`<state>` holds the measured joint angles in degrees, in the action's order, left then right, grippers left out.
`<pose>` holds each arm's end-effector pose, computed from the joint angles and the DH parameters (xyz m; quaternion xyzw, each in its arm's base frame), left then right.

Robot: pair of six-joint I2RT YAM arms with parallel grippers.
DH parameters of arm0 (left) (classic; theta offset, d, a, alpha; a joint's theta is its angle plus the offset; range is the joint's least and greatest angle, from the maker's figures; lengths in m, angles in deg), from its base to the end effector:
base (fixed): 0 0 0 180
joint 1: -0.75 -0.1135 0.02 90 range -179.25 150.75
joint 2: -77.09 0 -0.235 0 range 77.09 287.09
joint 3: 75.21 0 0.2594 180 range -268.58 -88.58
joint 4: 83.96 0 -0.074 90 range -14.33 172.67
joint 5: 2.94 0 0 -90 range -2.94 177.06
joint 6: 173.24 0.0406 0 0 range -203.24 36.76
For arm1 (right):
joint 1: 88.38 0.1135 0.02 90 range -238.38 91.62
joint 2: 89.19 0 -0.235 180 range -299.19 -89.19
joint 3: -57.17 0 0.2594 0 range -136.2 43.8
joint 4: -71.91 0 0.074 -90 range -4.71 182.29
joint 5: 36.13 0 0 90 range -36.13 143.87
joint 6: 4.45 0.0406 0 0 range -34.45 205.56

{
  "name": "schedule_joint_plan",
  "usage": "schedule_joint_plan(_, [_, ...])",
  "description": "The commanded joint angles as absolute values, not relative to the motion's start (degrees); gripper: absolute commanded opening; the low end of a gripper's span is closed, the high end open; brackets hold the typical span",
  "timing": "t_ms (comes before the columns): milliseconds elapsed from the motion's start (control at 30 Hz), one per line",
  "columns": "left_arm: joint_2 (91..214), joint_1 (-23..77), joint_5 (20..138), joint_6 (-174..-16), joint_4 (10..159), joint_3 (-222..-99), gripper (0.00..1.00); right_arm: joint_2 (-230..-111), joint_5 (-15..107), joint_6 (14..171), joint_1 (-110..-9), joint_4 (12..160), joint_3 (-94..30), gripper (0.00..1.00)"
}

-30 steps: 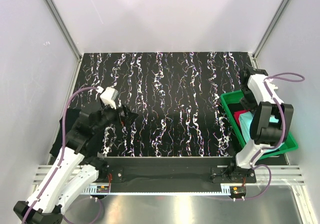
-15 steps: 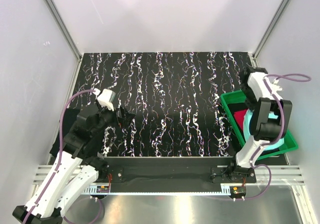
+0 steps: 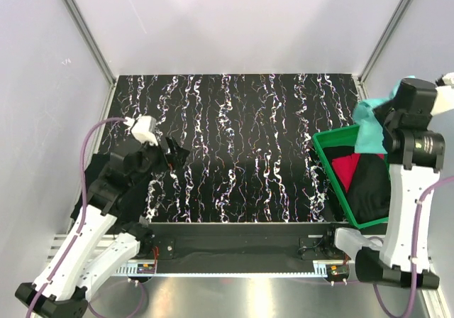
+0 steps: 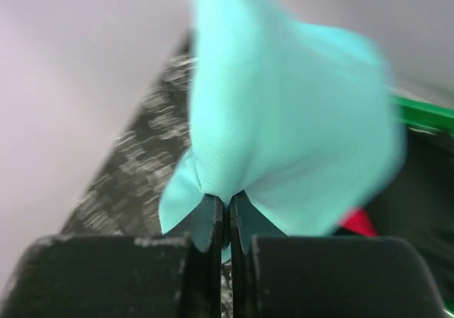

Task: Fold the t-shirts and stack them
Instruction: Grab the tshirt from the pile, then move the tshirt to the center of the board

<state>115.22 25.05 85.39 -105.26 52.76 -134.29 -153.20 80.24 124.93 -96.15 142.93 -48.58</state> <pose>0.1667 -0.0765 0.3078 0.0246 0.8302 -0.2301 0.5071 0.2025 -0.0458 0.4434 0.4417 0.7239 -0.0553 0.5271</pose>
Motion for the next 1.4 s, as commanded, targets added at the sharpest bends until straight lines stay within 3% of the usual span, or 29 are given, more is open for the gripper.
schedule_joint_plan(0, [117.60, 25.10, 93.65, -115.13, 49.20, -141.30, 0.99, -155.28, 47.61, 118.42, -95.68, 128.02, -47.61, 0.00])
schedule_joint_plan(33, [118.39, 25.19, 94.18, -116.54, 46.40, -142.62, 0.99, -155.29, 37.88, 120.08, -94.89, 124.43, -47.00, 0.00])
schedule_joint_plan(233, [122.53, 25.10, 85.59, -116.82, 39.53, -151.77, 0.99, -154.23, 13.23, 131.59, -87.08, 102.84, -38.57, 0.04])
schedule_joint_plan(333, [120.26, 25.10, 82.25, -117.08, 39.25, -151.87, 0.99, -153.27, 1.28, 144.75, -85.31, 80.83, -25.25, 0.06])
schedule_joint_plan(433, [118.41, 25.01, 79.52, -118.92, 40.48, -148.98, 0.92, -152.74, -7.72, 156.20, -85.39, 71.33, -14.43, 0.05])
schedule_joint_plan(533, [119.53, 25.01, 75.14, -121.03, 40.74, -146.42, 0.80, -151.25, -12.48, 155.35, -85.48, 81.53, -3.11, 0.47])
schedule_joint_plan(600, [124.01, 25.01, 71.35, -121.73, 40.74, -145.71, 0.78, -148.09, -12.75, 150.35, -85.48, 88.76, 2.38, 0.63])
schedule_joint_plan(700, [131.21, 26.15, 64.93, -124.37, 41.79, -143.87, 0.77, -145.35, -10.48, 138.77, -85.48, 102.64, 7.06, 0.68])
schedule_joint_plan(767, [135.35, 28.25, 62.89, -124.90, 43.73, -143.77, 0.75, -147.01, -1.89, 123.98, -85.31, 120.12, 3.39, 0.68])
schedule_joint_plan(867, [141.50, 33.09, 67.19, -124.90, 44.70, -145.62, 0.75, -150.26, 14.64, 111.88, -84.69, 133.78, -2.16, 0.71])
schedule_joint_plan(967, [145.90, 33.80, 68.69, -126.48, 48.29, -143.69, 0.75, -150.19, 23.44, 109.63, -84.43, 134.60, -3.84, 0.72])
schedule_joint_plan(1133, [157.56, 33.71, 72.38, -124.12, 52.60, -144.12, 0.75, -151.06, 27.84, 115.43, -83.20, 125.47, -2.61, 0.71])
schedule_joint_plan(1367, [169.45, 31.70, 72.56, -122.88, 54.10, -147.03, 0.68, -165.09, 36.28, 110.17, -79.68, 121.33, -13.22, 0.67])
